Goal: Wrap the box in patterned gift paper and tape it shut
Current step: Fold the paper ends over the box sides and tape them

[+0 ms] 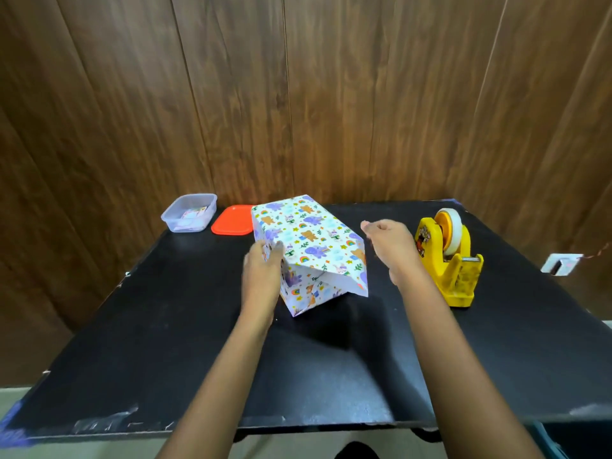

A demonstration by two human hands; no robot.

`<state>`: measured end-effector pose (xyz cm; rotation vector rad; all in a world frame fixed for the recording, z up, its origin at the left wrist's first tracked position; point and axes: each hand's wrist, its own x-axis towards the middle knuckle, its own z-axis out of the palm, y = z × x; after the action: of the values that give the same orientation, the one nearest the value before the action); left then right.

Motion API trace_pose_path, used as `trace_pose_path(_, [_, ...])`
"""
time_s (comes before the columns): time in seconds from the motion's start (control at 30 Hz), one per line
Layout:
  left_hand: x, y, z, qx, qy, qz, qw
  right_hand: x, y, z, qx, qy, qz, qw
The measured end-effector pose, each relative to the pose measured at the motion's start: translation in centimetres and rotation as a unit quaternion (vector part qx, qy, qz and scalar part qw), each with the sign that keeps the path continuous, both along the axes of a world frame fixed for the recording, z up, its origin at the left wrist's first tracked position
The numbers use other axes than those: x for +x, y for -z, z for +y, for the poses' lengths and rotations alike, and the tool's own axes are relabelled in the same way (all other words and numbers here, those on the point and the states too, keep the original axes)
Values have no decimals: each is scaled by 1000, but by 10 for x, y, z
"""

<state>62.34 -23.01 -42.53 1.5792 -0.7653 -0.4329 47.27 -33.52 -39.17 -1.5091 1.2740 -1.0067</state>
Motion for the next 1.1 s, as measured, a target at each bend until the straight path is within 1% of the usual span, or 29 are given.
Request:
trace_pose_path(0.03, [-1, 2, -10, -7, 59, 66, 996, 0, 2, -3, 58, -16, -4, 998])
trace_pose_path(0.07, [-2, 2, -18, -11, 93, 104, 990, -2, 5, -4, 105, -40, -23, 993])
trace_pose_path(0.1, [0, 3, -26, -10, 110, 120, 987, -2, 7, -2, 128, -55, -49, 989])
trace_pose_path(0.17, [6, 2, -35, -19, 126, 139, 982, -4, 12, 4, 130, -48, -107, 984])
trace_pose_path(0.2, [9, 2, -37, -19, 113, 123, 986, -4, 14, 8, 127, -35, -129, 983])
trace_pose_path(0.23, [9, 1, -35, -12, 78, 83, 993, -5, 18, 11, 120, -18, -133, 984])
trace_pose_path(0.3, [5, 5, -25, -21, -42, -17, 999, -7, 24, 17, 113, 0, -91, 989])
trace_pose_path(0.33, [-2, 7, -15, -34, -86, -23, 995, -10, 25, 20, 132, -15, -65, 989])
trace_pose_path(0.37, [-9, 7, -7, -32, -89, 8, 995, -12, 23, 22, 162, -50, -53, 984])
trace_pose_path(0.4, [-16, 5, 1, -18, -54, 66, 996, -13, 24, 23, 195, -89, -63, 975])
trace_pose_path(0.43, [-21, 1, 4, 7, -2, 132, 991, -13, 23, 25, 221, -125, -92, 963])
trace_pose_path(0.47, [-25, 0, 6, 31, 51, 179, 982, -11, 24, 28, 238, -149, -137, 950])
trace_pose_path(0.53, [-31, -3, 4, 52, 113, 205, 971, -5, 30, 30, 255, -153, -226, 928])
trace_pose_path(0.57, [-33, -3, 0, 44, 112, 208, 971, -1, 33, 31, 256, -141, -259, 921])
trace_pose_path(0.63, [-36, 1, -7, 20, 80, 193, 978, 3, 40, 33, 253, -128, -298, 912])
trace_pose_path(0.7, [-34, 6, -9, 15, 67, 185, 980, 5, 47, 35, 245, -128, -333, 901])
trace_pose_path(0.77, [-35, 9, -9, -2, 95, 236, 967, 7, 51, 36, 238, -129, -361, 892])
trace_pose_path(0.83, [-37, 13, -10, -32, 116, 272, 955, 10, 55, 36, 214, -130, -364, 897])
trace_pose_path(0.93, [-41, 22, -13, -72, 94, 282, 952, 12, 58, 36, 164, -130, -337, 918])
trace_pose_path(1.1, [-42, 41, -19, -103, 47, 240, 964, 12, 71, 32, 128, -132, -322, 929])
